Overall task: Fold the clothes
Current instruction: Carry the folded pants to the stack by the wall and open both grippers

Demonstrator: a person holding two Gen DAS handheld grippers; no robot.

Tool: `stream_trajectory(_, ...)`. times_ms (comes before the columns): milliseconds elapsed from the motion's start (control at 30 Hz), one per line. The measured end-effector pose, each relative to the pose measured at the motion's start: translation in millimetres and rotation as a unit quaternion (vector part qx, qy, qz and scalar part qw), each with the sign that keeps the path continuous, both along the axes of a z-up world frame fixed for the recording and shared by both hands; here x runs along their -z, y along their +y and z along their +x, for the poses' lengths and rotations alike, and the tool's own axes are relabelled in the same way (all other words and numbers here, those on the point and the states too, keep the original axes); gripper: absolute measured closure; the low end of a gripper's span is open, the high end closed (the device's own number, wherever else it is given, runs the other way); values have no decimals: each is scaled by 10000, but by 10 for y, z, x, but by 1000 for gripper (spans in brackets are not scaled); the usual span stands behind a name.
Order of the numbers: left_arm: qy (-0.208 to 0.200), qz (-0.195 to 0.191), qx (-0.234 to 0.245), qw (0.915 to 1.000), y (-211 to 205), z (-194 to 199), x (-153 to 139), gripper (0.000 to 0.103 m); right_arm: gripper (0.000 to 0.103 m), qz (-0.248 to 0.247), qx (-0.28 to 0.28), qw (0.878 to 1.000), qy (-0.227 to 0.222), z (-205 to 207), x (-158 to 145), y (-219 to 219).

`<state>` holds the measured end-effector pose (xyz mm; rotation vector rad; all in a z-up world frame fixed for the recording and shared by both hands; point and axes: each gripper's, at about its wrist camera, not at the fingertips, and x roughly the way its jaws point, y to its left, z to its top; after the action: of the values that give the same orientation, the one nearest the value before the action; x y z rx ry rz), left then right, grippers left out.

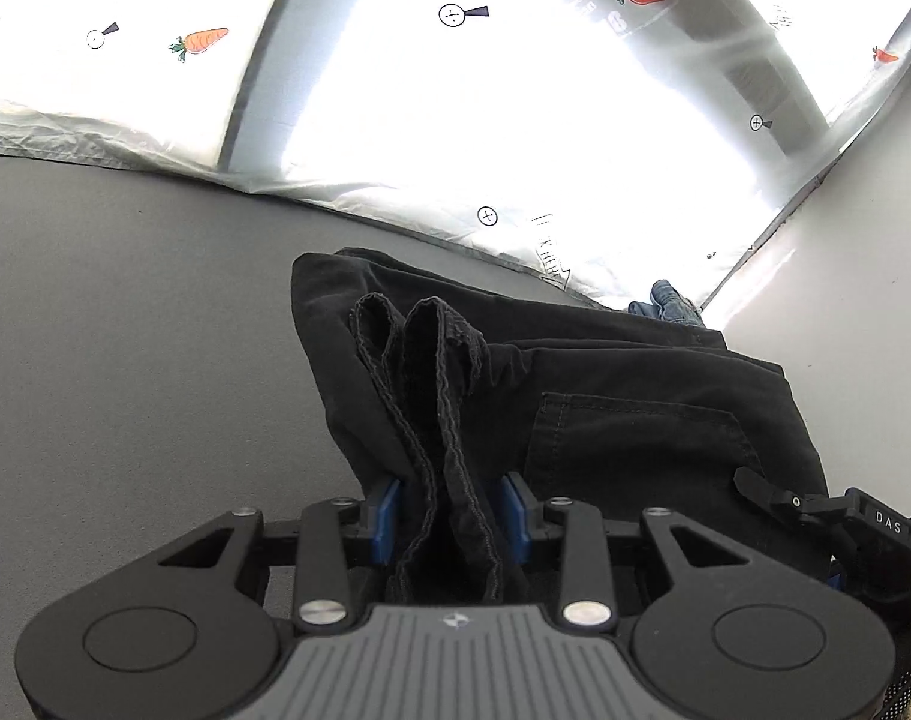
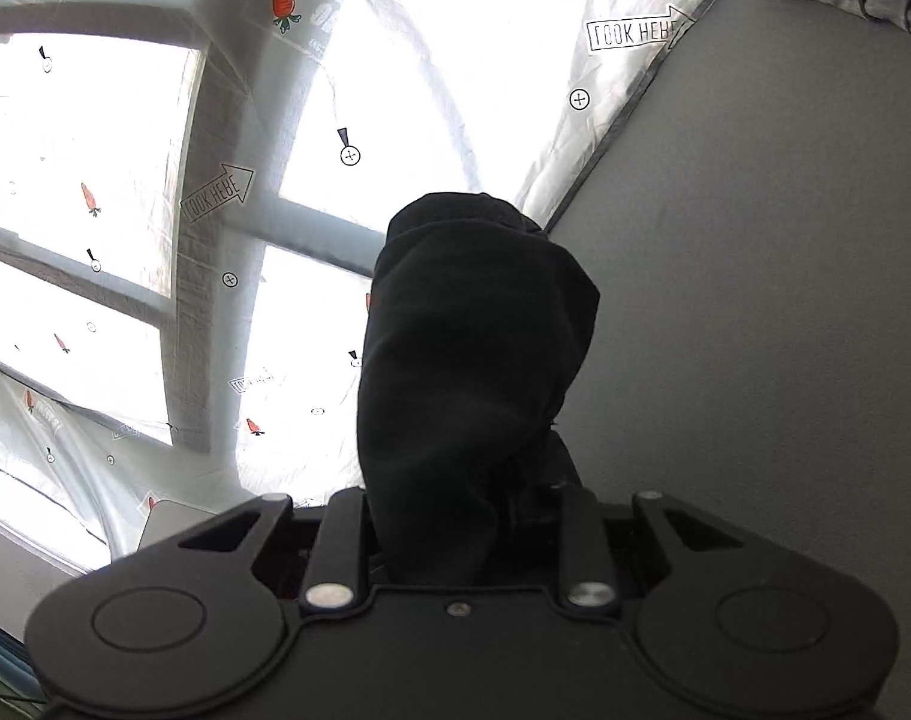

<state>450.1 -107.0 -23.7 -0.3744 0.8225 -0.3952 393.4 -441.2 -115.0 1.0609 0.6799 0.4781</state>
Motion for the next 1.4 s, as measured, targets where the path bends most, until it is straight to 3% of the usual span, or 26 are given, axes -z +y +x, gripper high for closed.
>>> stream_trajectory(167,-646,6,874,9941,-761,451,-471,67,76,523,824,9942,-461,-202,-228,-692)
stream_trajectory(400,-1238,-86,1498,9809,-2128,1207,-927,67,76,1016,1654,9759,-996,-110,-379,-1730)
stream_trajectory(533,-1618,30,1927,9678,-2971,1663,-1158,67,76,1230,2073,9608,-1369,129,-377,-2253)
stream_trajectory(600,-1882,96,2225,9565,-3402,1901,-1296,66,76,1293,2377,9500,-1555,218,-365,-2523)
stream_trajectory(633,-2027,160,2368,9500,-3613,2014,-1343,61,76,1291,2519,9450,-1640,252,-358,-2629)
stream_trajectory(667,-2201,294,2501,9424,-3813,2115,-1343,55,76,1100,2694,9406,-1747,276,-364,-2742)
stream_trajectory(700,-2356,438,2578,9360,-3998,2216,-1325,39,75,613,2896,9411,-1632,316,-374,-2817)
stream_trajectory(733,-2463,659,2455,9353,-4164,2322,-1251,21,70,26,3093,9406,-1402,368,-383,-2873)
stream_trajectory(800,-2338,1235,1992,9436,-4443,2537,-1010,20,41,-1178,3418,9291,-785,484,-371,-2938)
stream_trajectory(833,-2216,1412,1863,9467,-4517,2611,-892,20,41,-1976,3495,9157,-195,575,-319,-2915)
stream_trajectory(867,-2130,1397,1889,9484,-4515,2630,-781,21,42,-2848,3403,8955,333,674,-233,-2853)
stream_trajectory(933,-1982,1371,1940,9509,-4510,2652,-567,21,42,-4395,3077,8372,1063,806,-42,-2683)
stream_trajectory(1033,-1998,1486,2127,9449,-4588,2525,-284,20,39,-5351,3204,7763,912,676,0,-2473)
stream_trajectory(1067,-1998,1540,2202,9423,-4634,2493,-190,20,39,-5447,3252,7697,721,668,-20,-2456)
stream_trajectory(1167,-1836,1747,2369,9379,-4815,2420,91,19,38,-5464,3371,7667,-13,707,-118,-2477)
stream_trajectory(1233,-1560,2092,2370,9358,-4956,2460,315,19,33,-5249,3251,7865,-146,849,-99,-2535)
stream_trajectory(1267,-1395,2311,2304,9349,-5007,2508,450,18,21,-5098,3065,8038,107,983,-9,-2604)
stream_trajectory(1300,-1251,2296,2238,9389,-4990,2558,579,15,16,-4926,2823,8217,495,1141,116,-2689)
stream_trajectory(1333,-1112,2101,2154,9472,-4937,2615,688,10,15,-4871,2784,8255,621,1207,212,-2725)
stream_trajectory(1400,-932,1820,2006,9581,-4841,2676,761,7,6,-4880,2906,8207,621,1251,375,-2750)
